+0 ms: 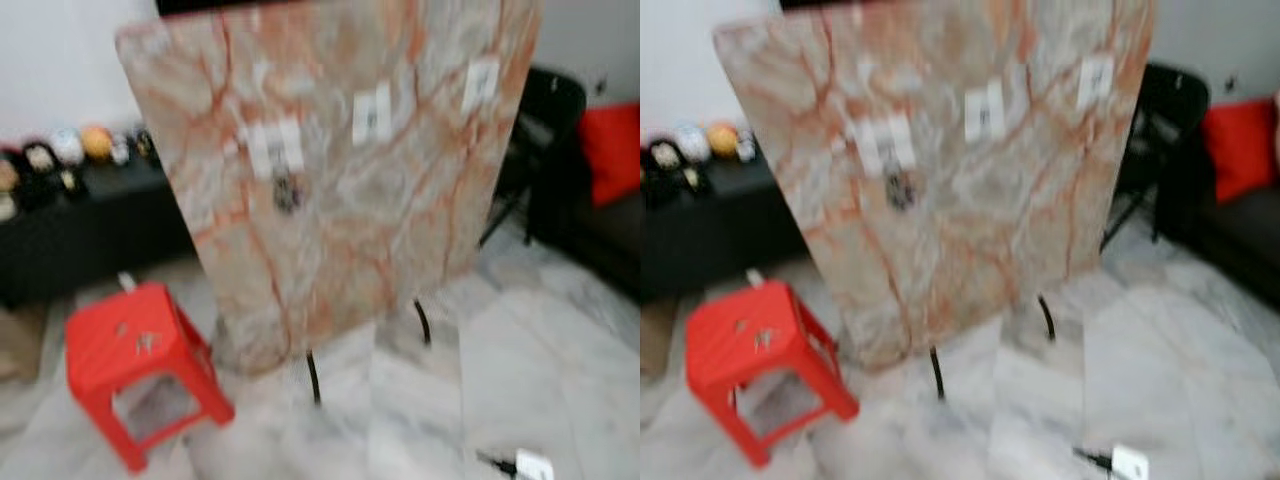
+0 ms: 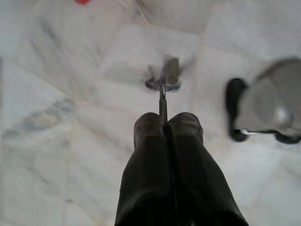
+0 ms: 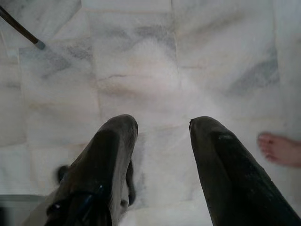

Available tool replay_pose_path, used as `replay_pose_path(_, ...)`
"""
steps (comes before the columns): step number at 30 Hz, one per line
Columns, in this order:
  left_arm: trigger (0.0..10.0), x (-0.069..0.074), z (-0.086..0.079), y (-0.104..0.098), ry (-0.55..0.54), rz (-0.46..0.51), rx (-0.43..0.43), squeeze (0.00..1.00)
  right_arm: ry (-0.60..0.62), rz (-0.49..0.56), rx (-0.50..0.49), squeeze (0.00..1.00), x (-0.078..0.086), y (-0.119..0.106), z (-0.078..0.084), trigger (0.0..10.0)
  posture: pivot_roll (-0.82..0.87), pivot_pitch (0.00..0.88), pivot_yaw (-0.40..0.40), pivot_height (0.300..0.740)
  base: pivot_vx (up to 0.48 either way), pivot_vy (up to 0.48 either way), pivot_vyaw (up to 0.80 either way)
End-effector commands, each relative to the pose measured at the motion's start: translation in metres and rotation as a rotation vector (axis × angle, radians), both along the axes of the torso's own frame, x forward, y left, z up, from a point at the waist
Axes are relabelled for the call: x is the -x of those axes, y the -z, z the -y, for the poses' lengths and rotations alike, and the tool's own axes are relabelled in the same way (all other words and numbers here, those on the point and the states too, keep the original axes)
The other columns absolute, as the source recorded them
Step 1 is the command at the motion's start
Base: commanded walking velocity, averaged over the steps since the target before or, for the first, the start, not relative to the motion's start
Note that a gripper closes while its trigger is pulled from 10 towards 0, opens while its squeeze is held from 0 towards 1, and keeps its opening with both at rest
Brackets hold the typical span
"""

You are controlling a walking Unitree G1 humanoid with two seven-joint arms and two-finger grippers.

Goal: Hang keys on a hook

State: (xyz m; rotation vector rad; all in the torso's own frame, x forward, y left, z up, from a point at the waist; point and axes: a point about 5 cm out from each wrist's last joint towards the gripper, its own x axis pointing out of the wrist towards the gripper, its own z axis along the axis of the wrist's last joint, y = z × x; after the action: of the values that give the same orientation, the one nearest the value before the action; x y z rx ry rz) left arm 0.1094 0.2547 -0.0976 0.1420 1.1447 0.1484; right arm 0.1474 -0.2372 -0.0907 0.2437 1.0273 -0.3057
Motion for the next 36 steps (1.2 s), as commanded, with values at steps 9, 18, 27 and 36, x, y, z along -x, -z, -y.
replay_pose_path(9, 10.0, -0.009, 0.012, 0.001, 0.0, 0.016, 0.008, 0.0, -0.078, 0.0, 0.051, 0.0, -0.003, -0.001, 0.0, 10.0, 0.01, 0.0, 0.002, 0.74, 0.0, -0.132, 0.38)
replay_pose_path(18, 10.0, -0.019, 0.012, -0.002, -0.002, 0.033, 0.006, 0.0, -0.087, -0.004, 0.041, 0.0, -0.002, -0.001, -0.001, 10.0, 0.02, 0.0, -0.001, 0.74, 0.0, 0.0, 0.8)
replay_pose_path(27, 10.0, -0.01, -0.009, -0.006, -0.028, 0.032, -0.01, 0.0, -0.101, -0.006, 0.045, 0.0, -0.002, -0.001, -0.001, 10.0, 0.02, 0.0, -0.005, 0.74, 0.0, 0.0, 0.8)
replay_pose_path(36, 10.0, -0.006, -0.002, -0.003, -0.027, 0.036, 0.004, 0.0, -0.082, -0.006, 0.031, 0.0, -0.002, 0.0, -0.002, 10.0, 0.02, 0.0, -0.003, 0.74, 0.0, 0.0, 0.18)
